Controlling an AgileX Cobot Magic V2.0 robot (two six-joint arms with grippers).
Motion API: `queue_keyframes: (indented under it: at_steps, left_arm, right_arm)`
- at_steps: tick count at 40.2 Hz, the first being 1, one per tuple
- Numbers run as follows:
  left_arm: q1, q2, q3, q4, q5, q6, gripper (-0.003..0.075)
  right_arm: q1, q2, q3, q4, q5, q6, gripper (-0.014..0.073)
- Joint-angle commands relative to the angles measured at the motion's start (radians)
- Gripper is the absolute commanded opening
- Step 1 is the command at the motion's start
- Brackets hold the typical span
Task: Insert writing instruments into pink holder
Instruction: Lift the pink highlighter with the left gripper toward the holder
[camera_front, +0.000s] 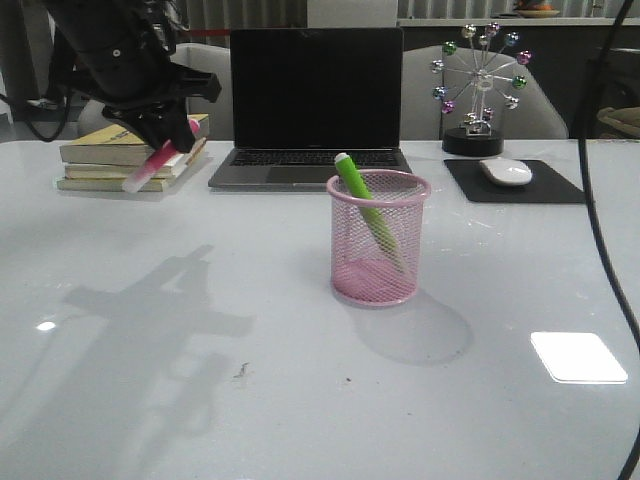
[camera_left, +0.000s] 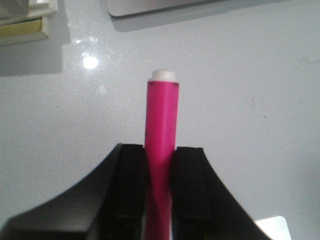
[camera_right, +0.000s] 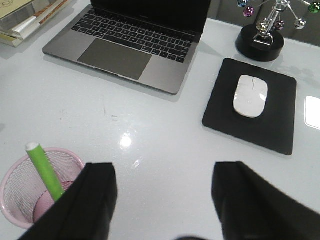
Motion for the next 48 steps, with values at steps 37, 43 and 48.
queue_keyframes:
  at_steps: [37,43,48]
  left_arm:
    - [-0.165,-0.395,0.542,0.009,-0.783,0.035,0.0092]
    - [-0.21,-0.406,0.551,0.009,-0.877,0.035,0.0092]
    - [-0.239,-0.41,0.551,0.002,-0.933,0.033,0.0092]
  right_arm:
    - [-0.007,-0.038,-0.032,-0.014,-0.069,-0.012,0.0521]
    - [-0.007,-0.038,-0.032,-0.028,-0.068,-0.012,0.0521]
    - [-0.007,-0.038,-0.032,-0.029,-0.068,-0.012,0.0521]
